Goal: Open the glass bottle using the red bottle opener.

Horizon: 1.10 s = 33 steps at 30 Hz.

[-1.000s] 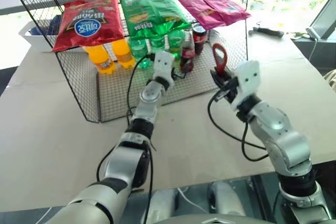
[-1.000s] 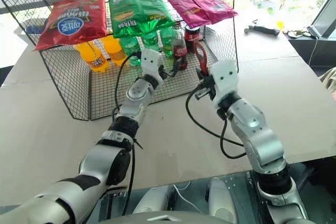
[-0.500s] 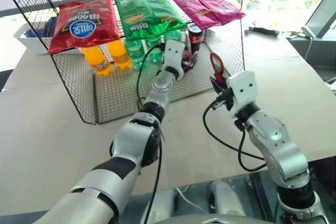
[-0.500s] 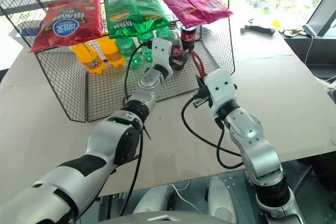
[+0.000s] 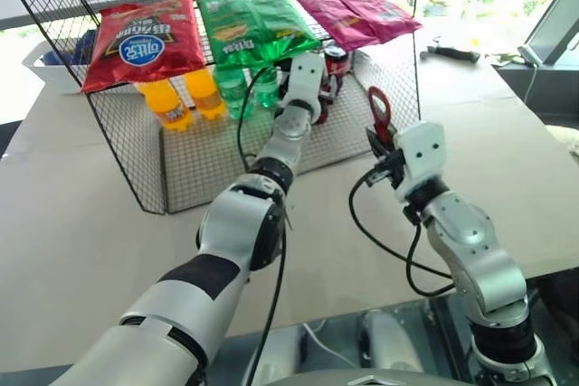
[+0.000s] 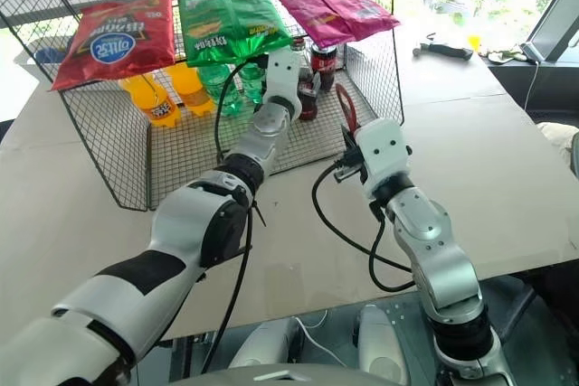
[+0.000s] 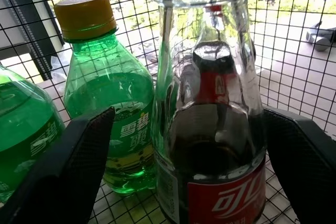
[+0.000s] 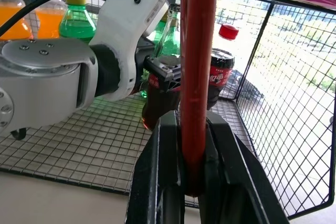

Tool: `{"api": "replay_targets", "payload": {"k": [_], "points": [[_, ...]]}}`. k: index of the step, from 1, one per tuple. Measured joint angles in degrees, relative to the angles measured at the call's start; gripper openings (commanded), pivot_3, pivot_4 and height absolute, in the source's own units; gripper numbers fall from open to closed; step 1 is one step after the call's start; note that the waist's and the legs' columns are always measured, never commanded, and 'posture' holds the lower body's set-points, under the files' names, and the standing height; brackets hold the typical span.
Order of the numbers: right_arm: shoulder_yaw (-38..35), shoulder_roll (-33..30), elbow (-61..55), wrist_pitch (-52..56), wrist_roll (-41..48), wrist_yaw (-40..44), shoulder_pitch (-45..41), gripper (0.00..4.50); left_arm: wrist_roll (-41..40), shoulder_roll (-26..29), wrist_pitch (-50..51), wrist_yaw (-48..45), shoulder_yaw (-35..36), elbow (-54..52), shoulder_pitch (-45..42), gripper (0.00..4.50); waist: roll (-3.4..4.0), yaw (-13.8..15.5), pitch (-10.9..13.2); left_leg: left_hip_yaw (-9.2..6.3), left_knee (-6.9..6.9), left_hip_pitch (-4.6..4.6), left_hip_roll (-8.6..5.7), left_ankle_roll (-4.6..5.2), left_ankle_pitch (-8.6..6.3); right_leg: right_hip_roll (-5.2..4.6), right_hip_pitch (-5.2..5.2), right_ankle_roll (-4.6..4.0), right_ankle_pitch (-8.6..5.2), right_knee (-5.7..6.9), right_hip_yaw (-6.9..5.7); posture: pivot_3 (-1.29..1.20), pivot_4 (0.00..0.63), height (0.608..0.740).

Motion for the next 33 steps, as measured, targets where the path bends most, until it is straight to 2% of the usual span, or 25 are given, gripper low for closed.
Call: {"api": "replay_targets", "payload": {"k": [1, 3, 4, 5, 7, 14, 21, 23, 26, 28, 33], "points": [[-0.1, 0.3, 0.0, 0.0, -0.1, 0.0, 0.0, 0.00, 0.1, 0.0, 0.2, 0.0, 0.0, 0.1, 0.0, 4.07, 0.00, 0.0, 0.0, 0.00, 0.00, 0.00, 0.00, 0.00, 0.00, 0.00, 0.00, 0.00, 0.00, 0.00, 0.00, 0.00, 0.150, 0.740], [-0.2, 0.7, 0.0, 0.0, -0.3, -0.1, 0.0, 0.00, 0.5, -0.1, 0.7, 0.0, 0.0, 0.1, -0.1, 3.81, 0.00, 0.0, 0.0, 0.00, 0.00, 0.01, 0.00, 0.00, 0.00, 0.00, 0.00, 0.00, 0.00, 0.01, 0.00, 0.00, 0.150, 0.740], [-0.3, 0.9, 0.0, 0.0, -0.4, -0.1, 0.0, 0.00, 0.7, -0.2, 1.0, 0.0, 0.0, 0.2, -0.2, 3.50, 0.00, 0.0, 0.0, 0.00, 0.00, 0.01, 0.00, 0.00, 0.00, 0.00, 0.00, 0.00, 0.00, 0.02, 0.00, 0.00, 0.150, 0.740], [-0.3, 1.1, 0.0, 0.0, -0.5, -0.2, 0.0, 0.00, 1.0, -0.4, 1.4, 0.0, 0.0, 0.3, -0.4, 2.97, 0.00, 0.0, 0.0, 0.01, 0.01, 0.01, 0.00, 0.00, 0.00, 0.00, 0.00, 0.00, 0.00, 0.03, 0.00, 0.00, 0.150, 0.740], [-0.5, 1.4, 0.0, 0.0, -0.6, -0.2, 0.1, 0.00, 1.2, -0.6, 1.8, -0.1, 0.1, 0.4, -0.7, 2.48, 0.00, -0.1, 0.0, 0.01, 0.04, 0.02, 0.00, 0.00, 0.00, 0.00, 0.01, 0.00, 0.00, 0.06, 0.01, 0.00, 0.150, 0.740], [-1.0, 1.4, -0.1, 0.1, -0.8, 0.0, 0.3, 0.00, 0.5, -0.5, 1.9, -3.2, 1.9, 0.4, -0.7, 2.46, 0.00, 0.0, 0.0, 0.02, 0.22, 0.02, -0.01, 0.00, 0.00, 0.00, 0.01, 0.00, 0.00, 0.23, 0.03, 0.00, 0.150, 0.740], [-3.5, 0.4, 0.0, 0.1, -0.8, 0.3, 0.0, 0.00, -4.1, 0.5, 0.7, -17.6, 4.1, -4.2, 2.8, 2.46, 0.00, -0.1, 0.0, 0.00, 0.39, -0.01, -0.06, 0.00, 0.00, -0.03, 0.02, 0.00, 0.00, 0.37, 0.04, 0.00, 0.150, 0.740], [-4.4, 0.0, 0.1, 0.0, -0.7, 0.8, -0.4, 0.00, -6.4, 1.1, 2.2, -23.8, 3.9, -10.7, 6.7, 2.46, 0.00, -0.2, 0.0, 0.01, 0.38, 0.01, -0.05, 0.00, 0.00, -0.03, 0.00, 0.00, 0.00, 0.40, 0.06, 0.00, 0.150, 0.740], [-5.8, -1.1, 0.6, -0.2, -0.5, 1.5, -0.9, 0.00, -10.6, 2.8, 9.0, -34.2, 1.7, -29.8, 18.3, 2.46, 0.01, -1.2, 0.0, 0.02, 0.33, -0.01, 0.00, 0.00, 0.00, -0.01, -0.03, -0.01, 0.00, 0.46, 0.16, 0.00, 0.150, 0.740], [-7.3, -2.0, 1.3, -0.4, -0.3, 2.3, -1.5, 0.00, -13.3, 6.5, 17.4, -41.0, -1.8, -48.5, 28.2, 2.46, 0.01, -1.8, 0.0, 0.05, 0.31, -0.01, 0.04, 0.01, -0.01, 0.02, -0.06, -0.01, 0.00, 0.63, 0.25, 0.00, 0.150, 0.740], [-11.1, -4.1, 4.3, -1.7, 0.7, 3.9, -3.8, 0.00, -20.4, 16.0, 36.9, -45.9, -3.6, -79.5, 41.8, 2.46, 0.01, -1.6, 0.0, 0.08, 0.42, 0.08, 0.27, 0.00, -0.01, 0.10, -0.06, -0.01, 0.00, 0.58, 0.32, 0.00, 0.150, 0.740]]}}
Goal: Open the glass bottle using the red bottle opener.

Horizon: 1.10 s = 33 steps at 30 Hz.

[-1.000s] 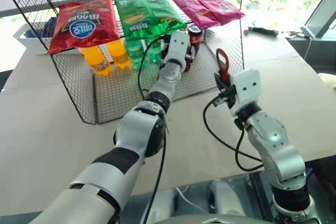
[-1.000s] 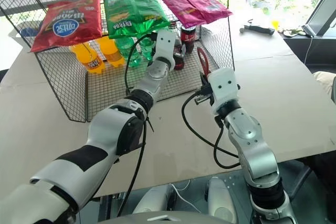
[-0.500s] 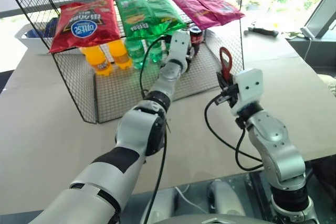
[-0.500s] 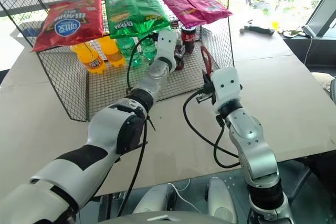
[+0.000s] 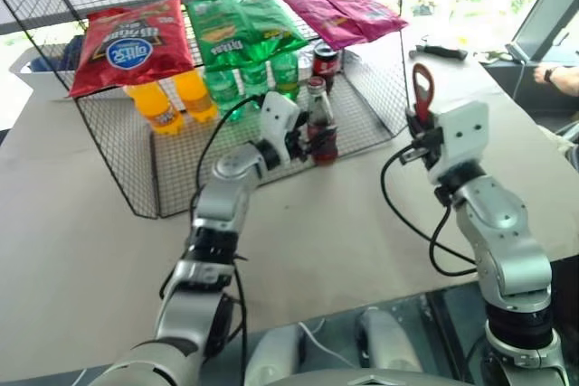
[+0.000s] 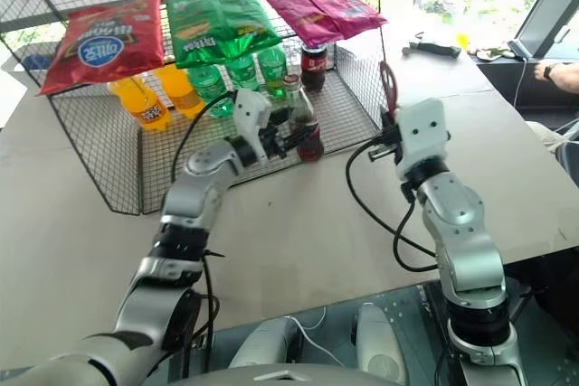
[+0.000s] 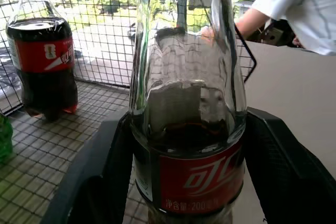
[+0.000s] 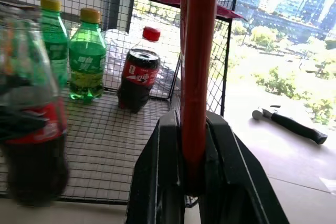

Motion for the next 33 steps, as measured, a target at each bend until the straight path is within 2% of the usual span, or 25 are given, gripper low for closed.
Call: {"api": "replay_targets", "payload": {"k": [2, 4, 7, 11, 17, 19, 22, 33], "points": [[-1.1, -0.4, 1.4, -0.6, 0.3, 0.4, -0.9, 0.00, -3.5, 3.0, 5.5, -0.3, 1.1, -9.7, 2.7, 2.46, 0.00, 0.5, 0.0, -0.01, 0.05, 0.07, 0.02, -0.01, 0.00, 0.00, 0.07, 0.00, 0.00, 0.04, 0.00, 0.00, 0.150, 0.740], [-1.2, -0.5, 2.1, -0.9, 0.6, 0.7, -1.9, 0.00, -6.2, 3.4, 8.5, 0.1, 2.1, -14.7, 3.9, 2.46, 0.00, 0.9, 0.0, 0.01, 0.11, 0.12, 0.00, 0.00, 0.00, -0.01, 0.13, 0.00, 0.00, 0.06, 0.01, 0.00, 0.150, 0.740], [-1.0, 0.2, 3.6, -2.0, 1.3, 1.2, -3.9, 0.00, -6.4, 5.5, 8.2, 0.5, 1.5, -19.9, 8.9, 2.46, -0.01, 1.1, 0.0, 0.11, 0.06, 0.19, -0.02, -0.01, 0.00, 0.02, 0.12, -0.01, 0.01, 0.07, 0.09, 0.00, 0.150, 0.740], [-0.8, 0.9, 5.3, -2.6, 1.4, 1.3, -4.1, 0.00, -3.9, 5.7, 6.2, 1.1, -0.6, -19.4, 15.8, 2.46, 0.01, 1.3, 0.0, 0.12, 0.00, 0.11, -0.01, -0.01, 0.00, 0.04, 0.04, -0.01, 0.00, 0.01, 0.09, 0.00, 0.150, 0.740], [0.0, 1.5, 5.6, -3.3, 1.5, 1.4, -4.5, 0.00, -0.8, 5.6, -0.3, 1.5, -3.0, -18.7, 17.8, 2.46, 0.00, 1.7, 0.0, 0.13, 0.03, 0.13, -0.03, -0.01, 0.00, 0.01, 0.09, -0.02, 0.01, -0.02, 0.09, 0.00, 0.150, 0.740], [0.1, 1.6, 5.7, -3.4, 1.4, 1.4, -4.5, 0.00, -0.5, 5.5, -1.5, 1.5, -3.4, -18.2, 17.8, 3.46, 0.00, 1.7, 0.0, 0.13, 0.02, 0.14, -0.02, -0.01, 0.00, 0.02, 0.09, -0.02, 0.01, 0.00, 0.08, 0.00, 0.150, 0.740], [0.1, 1.6, 6.0, -3.7, 1.4, 1.4, -4.5, 0.00, -0.3, 4.9, -4.5, 1.6, -3.5, -17.8, 17.8, 4.41, 0.01, 1.6, 0.0, 0.13, 0.02, 0.14, -0.01, -0.01, 0.00, 0.02, 0.08, -0.02, 0.01, -0.01, 0.08, 0.00, 0.150, 0.740], [0.2, 1.5, 6.2, -4.3, 1.1, 1.5, -4.5, 0.00, -4.7, 1.5, -7.6, 4.0, 0.3, -18.4, 17.0, 4.41, 0.00, 1.6, 0.0, 0.15, 0.02, 0.14, -0.02, 0.00, 0.00, 0.02, 0.09, -0.02, 0.01, -0.02, 0.09, 0.00, 0.150, 0.740]]}}
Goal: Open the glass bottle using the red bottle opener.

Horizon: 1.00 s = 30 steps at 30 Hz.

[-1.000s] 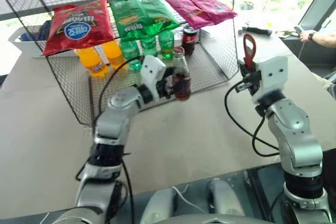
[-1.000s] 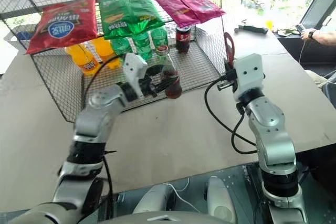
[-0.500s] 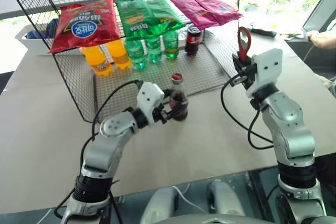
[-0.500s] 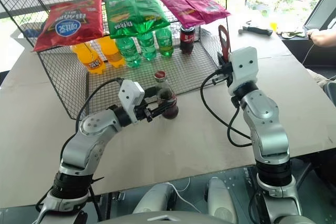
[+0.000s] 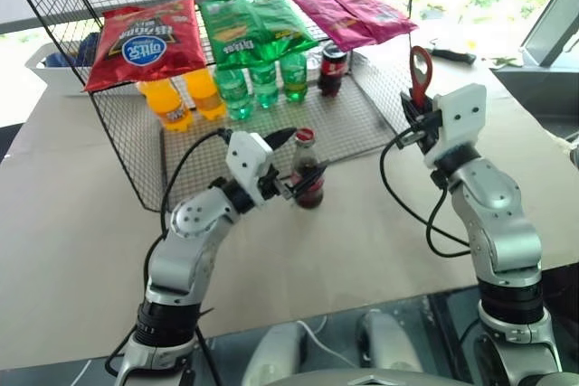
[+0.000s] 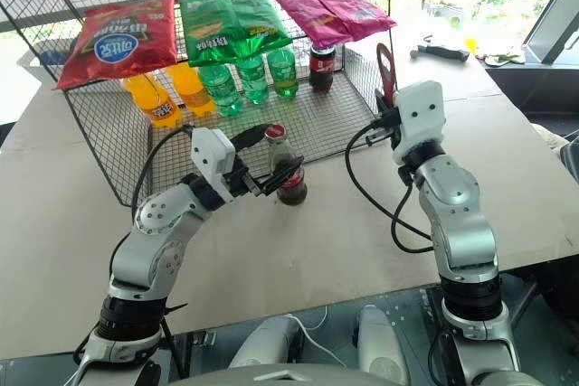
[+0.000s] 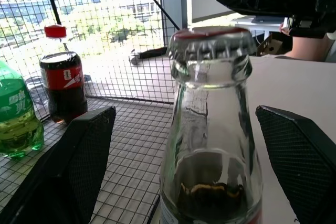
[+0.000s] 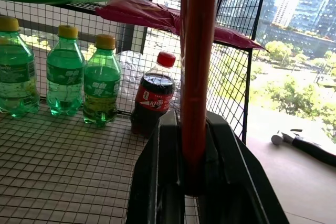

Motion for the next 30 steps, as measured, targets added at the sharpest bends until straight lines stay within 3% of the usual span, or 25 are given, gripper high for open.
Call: {"api": "replay_targets", "payload": {"k": [6, 16, 22, 23, 25, 27, 30], "points": [[0.9, -0.2, 1.4, -0.2, -0.2, 0.9, -1.1, 0.00, -3.6, -2.7, 1.0, 0.7, -0.2, -1.5, 0.6, 4.41, 0.00, 0.0, 0.0, 0.00, 0.00, 0.00, 0.00, 0.00, 0.00, 0.01, 0.00, 0.00, 0.00, 0.00, 0.00, 0.00, 0.150, 0.740], [3.0, 0.7, 1.6, -0.8, -0.4, 1.1, -2.3, 0.00, -2.7, -2.0, 1.2, -0.5, -2.0, 0.9, 0.7, 4.41, 0.00, -0.1, 0.0, 0.00, -0.01, 0.00, -0.05, 0.00, 0.00, 0.02, -0.01, 0.00, 0.00, -0.01, 0.00, 0.00, 0.150, 0.740], [9.6, 0.6, 1.6, -0.3, -1.9, 3.5, -2.6, 0.00, -1.9, -2.0, 0.0, -0.9, -2.5, 1.7, 0.8, 4.41, 0.00, -0.1, 0.0, -0.02, -0.02, 0.00, -0.04, 0.00, 0.00, 0.02, -0.01, 0.00, 0.00, -0.02, -0.01, 0.00, 0.150, 0.740], [11.3, 0.6, 1.6, -0.3, -2.6, 3.9, -2.5, 0.00, -1.8, -2.1, -0.2, -0.9, -2.5, 1.9, 0.7, 3.89, 0.00, 0.0, 0.0, -0.03, -0.01, -0.01, -0.04, 0.00, 0.00, 0.01, 0.00, 0.00, 0.00, -0.02, -0.01, 0.00, 0.150, 0.740], [13.0, 0.4, 1.6, -0.3, -3.6, 4.5, -2.5, 0.00, -1.8, -2.1, -0.4, -0.8, -2.5, 2.3, 0.7, 3.38, 0.00, 0.0, 0.0, -0.03, -0.01, -0.01, -0.04, 0.00, 0.00, 0.00, 0.00, 0.00, 0.00, -0.04, -0.02, 0.00, 0.150, 0.740], [14.9, -0.7, 1.5, -0.9, -5.2, 5.2, -2.3, 0.00, -1.7, -2.2, -0.7, -0.8, -2.4, 2.7, 0.7, 2.42, 0.00, 0.0, 0.0, -0.04, -0.01, -0.01, -0.08, 0.00, 0.00, 0.00, 0.01, 0.00, 0.00, -0.04, -0.02, 0.00, 0.150, 0.740], [16.3, -1.0, 1.5, -1.7, -6.6, 6.0, -2.0, 0.00, -1.7, -2.3, -1.6, -0.5, -2.0, 2.5, 0.0, 2.42, 0.00, 0.0, 0.0, -0.07, -0.02, -0.01, -0.06, 0.00, 0.00, 0.01, 0.02, 0.00, 0.00, -0.06, -0.05, 0.00, 0.150, 0.740]]}}
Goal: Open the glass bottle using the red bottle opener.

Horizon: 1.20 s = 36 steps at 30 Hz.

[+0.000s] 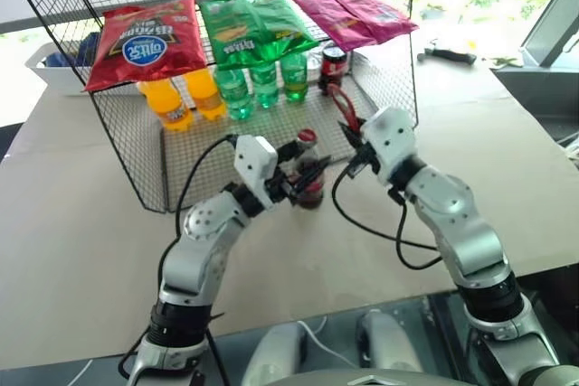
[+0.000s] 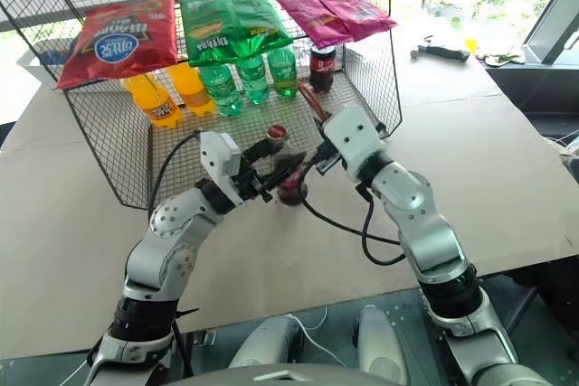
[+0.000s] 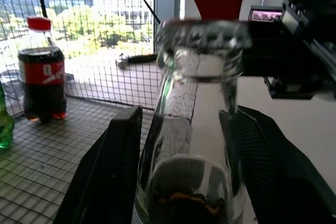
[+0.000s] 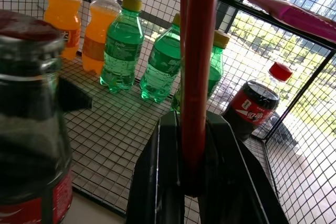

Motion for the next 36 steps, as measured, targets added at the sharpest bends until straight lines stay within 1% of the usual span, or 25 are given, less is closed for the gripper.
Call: {"api": "replay_targets", "payload": {"k": [9, 12, 17, 21, 24, 29, 33, 35, 36], "points": [[2.3, -1.0, 0.6, -2.3, -3.5, 1.4, 0.2, 0.00, -0.2, -0.2, 0.0, -0.1, -0.2, 0.0, 0.0, 2.42, 0.00, 0.0, 0.0, 0.00, 0.00, 0.00, 0.00, 0.00, 0.00, 0.00, 0.01, 0.00, 0.00, -0.01, 0.00, 0.00, 0.150, 0.740], [5.4, -3.3, 4.0, -5.3, -8.0, 2.2, -0.6, 0.00, -0.2, 0.0, -0.1, -0.2, -0.3, 0.0, 0.0, 2.42, -0.01, 0.0, 0.0, 0.02, 0.00, 0.01, -0.02, 0.00, 0.00, 0.00, 0.02, 0.00, 0.00, -0.02, -0.01, 0.00, 0.150, 0.740], [8.6, -3.3, 10.5, -13.4, -14.6, 1.0, -2.7, 0.00, -0.1, 0.3, -0.2, -0.4, -0.3, 0.0, 0.1, 2.42, -0.02, 0.0, 0.0, 0.01, 0.00, 0.02, -0.02, 0.00, 0.00, 0.00, 0.03, 0.00, 0.00, -0.02, -0.02, 0.00, 0.150, 0.740], [10.0, -3.4, 17.2, -23.4, -21.2, -3.5, -4.9, 0.00, -0.1, 0.7, -0.2, -0.4, -0.1, 0.0, 0.2, 2.42, -0.06, 0.0, 0.0, 0.05, 0.00, 0.10, -0.02, -0.01, 0.00, 0.01, 0.08, 0.00, 0.00, -0.02, 0.00, 0.00, 0.150, 0.740], [10.2, -3.7, 23.3, -33.1, -26.0, -9.6, -6.1, 0.00, -0.1, 0.8, -0.2, -0.2, 0.0, 0.0, 0.2, 2.42, -0.06, -0.1, -0.1, 0.07, 0.00, 0.12, -0.02, -0.01, 0.00, 0.01, 0.09, 0.00, 0.00, -0.01, 0.01, 0.00, 0.150, 0.740], [10.1, -3.0, 30.3, -42.9, -28.7, -15.3, -7.1, 0.00, -0.1, 0.5, -0.1, -0.1, -0.2, 0.0, 0.2, 2.42, -0.07, -0.2, -0.1, 0.14, 0.00, 0.18, -0.01, -0.01, 0.00, 0.02, 0.12, 0.00, 0.01, 0.00, 0.06, 0.00, 0.150, 0.740], [10.1, -4.0, 33.8, -47.7, -32.3, -17.2, -9.4, 0.00, 0.2, 0.2, 0.2, 0.2, -0.3, 0.2, 0.0, 2.42, -0.06, -0.1, -0.1, 0.12, -0.08, 0.58, -0.01, -0.01, 0.00, 0.04, 0.54, -0.01, 0.00, -0.06, 0.05, 0.00, 0.150, 0.740], [10.3, -5.4, 34.9, -49.6, -34.8, -18.4, -10.5, 0.00, 0.4, 0.0, 0.5, 0.2, -0.5, 0.5, -0.3, 2.42, -0.02, -0.1, -0.1, 0.12, -0.23, 1.01, -0.01, 0.00, 0.00, 0.05, 1.00, -0.01, 0.00, -0.22, 0.05, 0.00, 0.150, 0.740], [10.3, -6.4, 35.3, -50.1, -35.6, -18.7, -11.3, 0.00, 0.6, -0.1, 0.6, 0.2, -0.6, 0.8, -0.5, 2.42, -0.02, -0.1, -0.1, 0.12, -0.23, 1.02, -0.01, 0.00, 0.00, 0.05, 1.02, -0.01, 0.00, -0.24, 0.05, 0.00, 0.150, 0.740]]}}
